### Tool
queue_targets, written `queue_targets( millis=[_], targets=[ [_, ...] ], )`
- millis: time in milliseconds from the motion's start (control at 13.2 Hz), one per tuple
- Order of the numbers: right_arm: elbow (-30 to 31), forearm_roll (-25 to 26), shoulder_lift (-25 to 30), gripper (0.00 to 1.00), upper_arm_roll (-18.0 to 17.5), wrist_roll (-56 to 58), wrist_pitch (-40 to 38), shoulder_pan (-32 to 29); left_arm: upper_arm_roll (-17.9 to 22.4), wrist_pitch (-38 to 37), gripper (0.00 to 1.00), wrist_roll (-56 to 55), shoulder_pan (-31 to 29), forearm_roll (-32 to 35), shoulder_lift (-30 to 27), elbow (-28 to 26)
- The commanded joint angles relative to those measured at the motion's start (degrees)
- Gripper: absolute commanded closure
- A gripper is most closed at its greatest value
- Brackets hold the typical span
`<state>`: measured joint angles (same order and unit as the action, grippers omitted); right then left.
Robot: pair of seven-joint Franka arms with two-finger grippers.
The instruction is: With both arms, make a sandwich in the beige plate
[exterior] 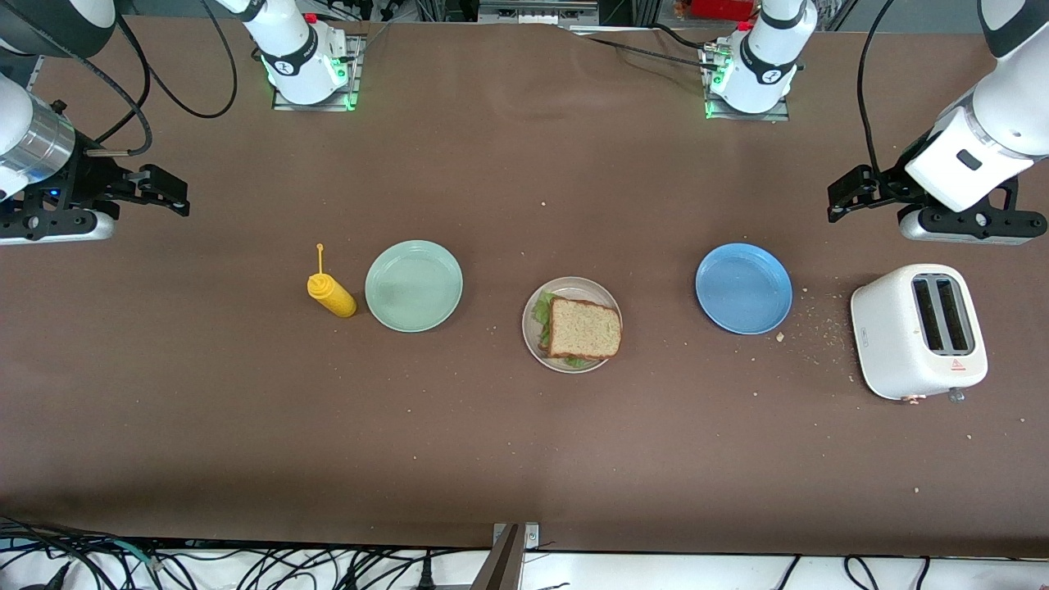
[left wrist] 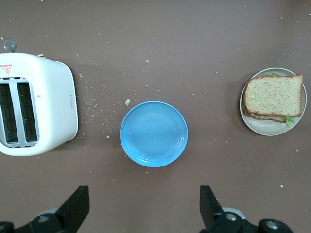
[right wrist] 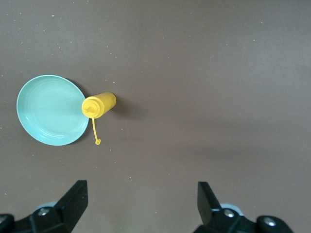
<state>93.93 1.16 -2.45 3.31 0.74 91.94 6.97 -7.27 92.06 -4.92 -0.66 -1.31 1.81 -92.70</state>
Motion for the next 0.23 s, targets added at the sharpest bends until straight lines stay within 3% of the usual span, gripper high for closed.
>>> queue_targets(
  millis=[0,151],
  targets=[
    [0.0,0.2,0.3,0.00,0.0,-0.3,0.3,0.0,0.9,-0.6,0.00,0.1,0.7,-1.2,-0.9,-0.4],
    [0.1,0.2,0.3,0.00,0.0,-0.3,0.3,0.0,0.6,-0.6,0.00,0.1,1.0,-0.7,-0.8,-0.4]
  ],
)
